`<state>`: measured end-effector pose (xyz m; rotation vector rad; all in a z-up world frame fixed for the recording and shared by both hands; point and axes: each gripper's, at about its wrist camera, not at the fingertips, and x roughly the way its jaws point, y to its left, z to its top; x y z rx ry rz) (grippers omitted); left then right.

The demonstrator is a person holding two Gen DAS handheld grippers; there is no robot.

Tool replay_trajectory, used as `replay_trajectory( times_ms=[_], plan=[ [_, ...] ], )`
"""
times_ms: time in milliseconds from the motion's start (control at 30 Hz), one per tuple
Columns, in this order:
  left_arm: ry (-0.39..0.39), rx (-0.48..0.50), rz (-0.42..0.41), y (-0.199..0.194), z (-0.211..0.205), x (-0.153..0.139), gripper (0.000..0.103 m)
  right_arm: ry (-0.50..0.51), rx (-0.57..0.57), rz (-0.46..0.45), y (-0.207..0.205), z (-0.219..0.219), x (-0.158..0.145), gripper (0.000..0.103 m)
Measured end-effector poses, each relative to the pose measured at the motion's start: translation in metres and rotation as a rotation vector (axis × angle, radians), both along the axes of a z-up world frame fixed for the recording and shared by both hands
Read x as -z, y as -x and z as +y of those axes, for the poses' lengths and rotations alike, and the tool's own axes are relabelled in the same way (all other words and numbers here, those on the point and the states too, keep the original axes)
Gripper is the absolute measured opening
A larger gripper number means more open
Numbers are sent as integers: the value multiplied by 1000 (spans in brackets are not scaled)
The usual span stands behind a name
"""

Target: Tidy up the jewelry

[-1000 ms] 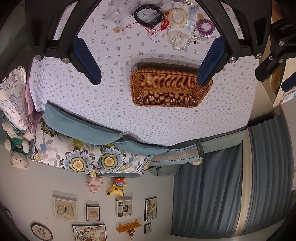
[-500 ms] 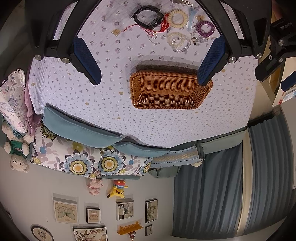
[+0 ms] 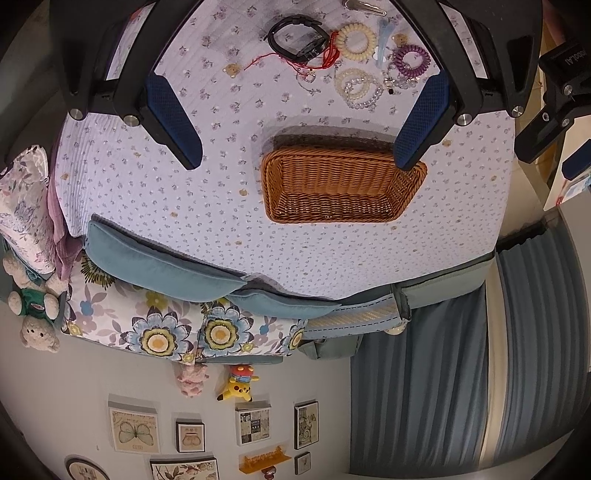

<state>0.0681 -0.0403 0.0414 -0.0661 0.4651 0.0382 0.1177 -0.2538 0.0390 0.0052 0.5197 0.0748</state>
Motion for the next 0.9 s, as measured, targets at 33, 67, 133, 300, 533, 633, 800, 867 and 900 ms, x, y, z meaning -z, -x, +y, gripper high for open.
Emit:
replay_trajectory(
  times_ms=[33, 67, 133, 300, 533, 633, 800, 867, 900],
  plan=[
    [1, 1, 0, 0, 0, 0, 102, -1, -1, 0, 0, 0, 0, 103],
    [2, 2, 0, 0, -1, 0, 102, -1, -1, -1, 0, 0, 0, 103],
    [3, 4, 2, 0, -2, 0, 102, 1, -4, -2, 0, 1, 0, 103],
    [4, 3, 7, 0, -2, 2, 102, 2, -4, 2, 0, 1, 1, 103],
    [14, -2, 43, -6, 4, 12, 102, 9, -7, 28, -1, -4, 15, 103],
    [38, 1, 123, -15, 18, 33, 102, 44, 13, 54, -1, -19, 34, 103],
    [109, -32, 282, -28, 58, 88, 102, 14, 26, 198, -9, -59, 87, 84],
    [122, -26, 325, -31, 65, 106, 100, 11, 19, 243, -10, -68, 106, 71],
    [128, -11, 342, -33, 66, 113, 96, 8, 11, 273, -11, -73, 117, 66]
  ],
)
